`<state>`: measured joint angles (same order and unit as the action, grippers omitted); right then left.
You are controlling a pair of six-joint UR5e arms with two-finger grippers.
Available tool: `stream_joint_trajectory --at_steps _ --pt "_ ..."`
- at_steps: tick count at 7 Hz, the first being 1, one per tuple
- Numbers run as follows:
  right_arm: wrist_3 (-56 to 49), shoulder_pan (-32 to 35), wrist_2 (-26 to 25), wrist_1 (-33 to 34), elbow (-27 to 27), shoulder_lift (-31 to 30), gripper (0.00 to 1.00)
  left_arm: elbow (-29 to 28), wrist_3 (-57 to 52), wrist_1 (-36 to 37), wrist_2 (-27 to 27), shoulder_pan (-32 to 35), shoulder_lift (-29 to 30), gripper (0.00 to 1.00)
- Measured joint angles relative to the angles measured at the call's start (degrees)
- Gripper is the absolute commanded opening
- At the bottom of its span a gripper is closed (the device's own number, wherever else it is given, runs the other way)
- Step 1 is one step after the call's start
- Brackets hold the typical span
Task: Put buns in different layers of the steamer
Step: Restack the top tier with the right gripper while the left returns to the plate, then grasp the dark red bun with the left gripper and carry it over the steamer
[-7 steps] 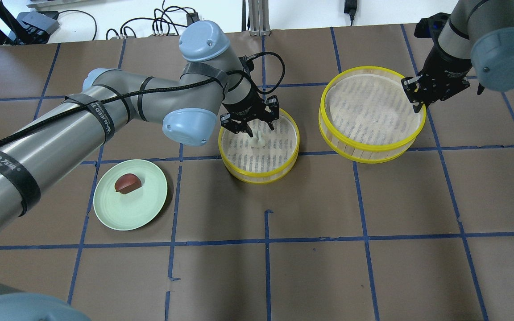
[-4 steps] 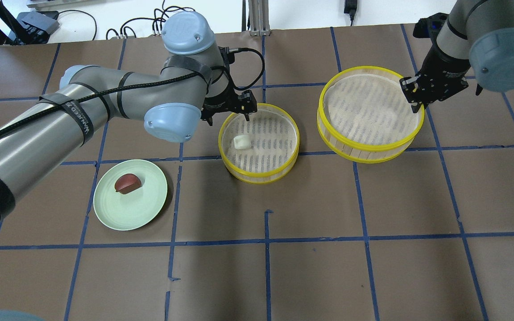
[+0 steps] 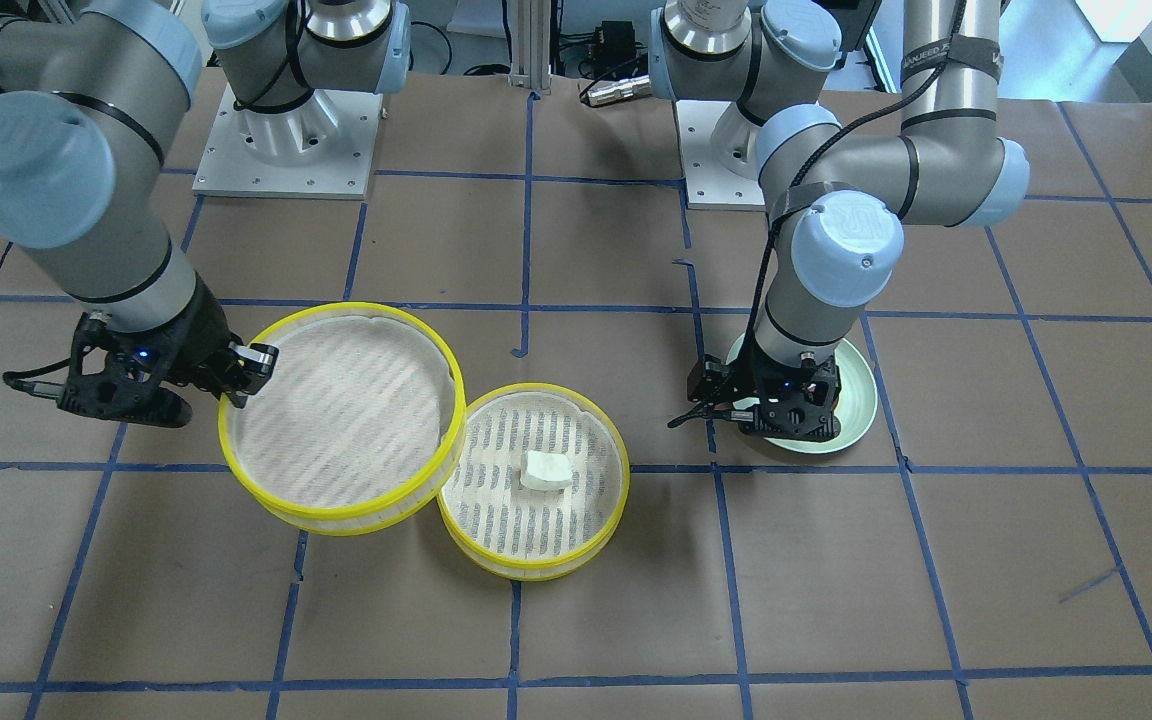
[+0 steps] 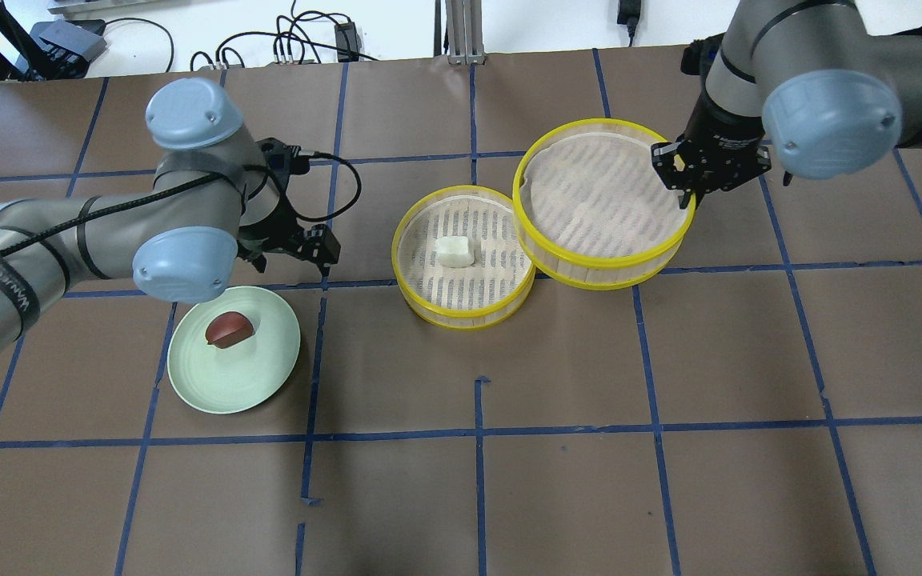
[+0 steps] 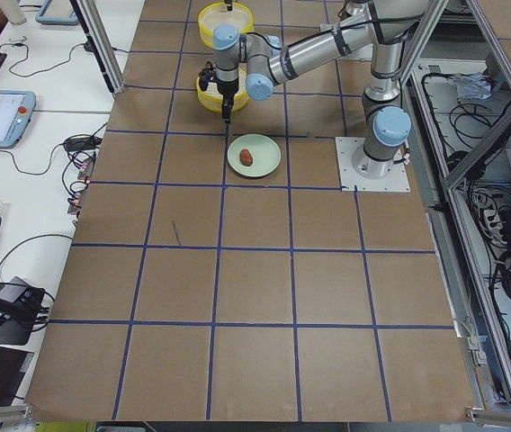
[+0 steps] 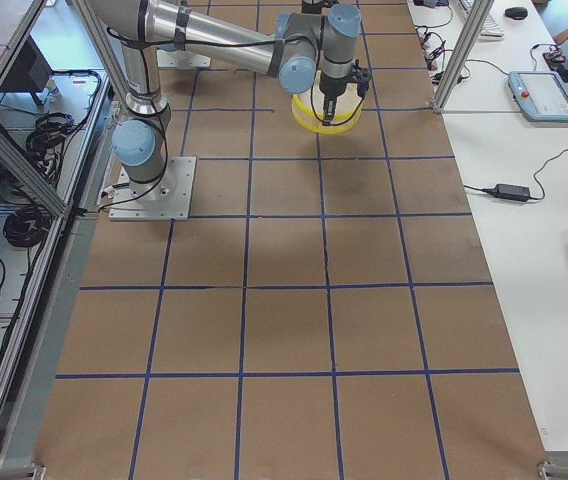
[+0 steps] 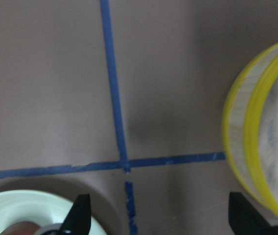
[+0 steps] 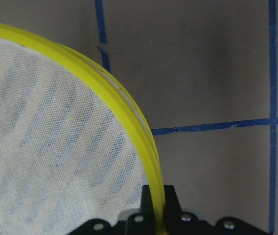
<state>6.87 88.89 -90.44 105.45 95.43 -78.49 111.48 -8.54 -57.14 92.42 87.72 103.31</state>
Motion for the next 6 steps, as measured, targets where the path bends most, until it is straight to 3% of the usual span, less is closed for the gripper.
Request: stream_joint_trajectory --at_steps 2,4,5,6 --pt "9.6 6.8 -0.1 1.9 -0.2 2.0 0.08 2.8 -7.4 0.2 3.0 -5.6 0.1 1.0" --pt "16.4 11.5 -0.5 6.8 -0.3 5.1 0.08 3.2 -9.8 0.1 3.5 -7.8 1.7 0.86" --pt "18.1 12.9 -0.5 8.2 -0.3 6.3 0.08 3.3 -10.1 0.2 3.5 -8.0 3.2 0.71" --pt "19.5 14.0 -0.5 9.5 -0.3 7.4 0.08 3.3 -10.1 0.2 3.5 -8.1 4.5 0.35"
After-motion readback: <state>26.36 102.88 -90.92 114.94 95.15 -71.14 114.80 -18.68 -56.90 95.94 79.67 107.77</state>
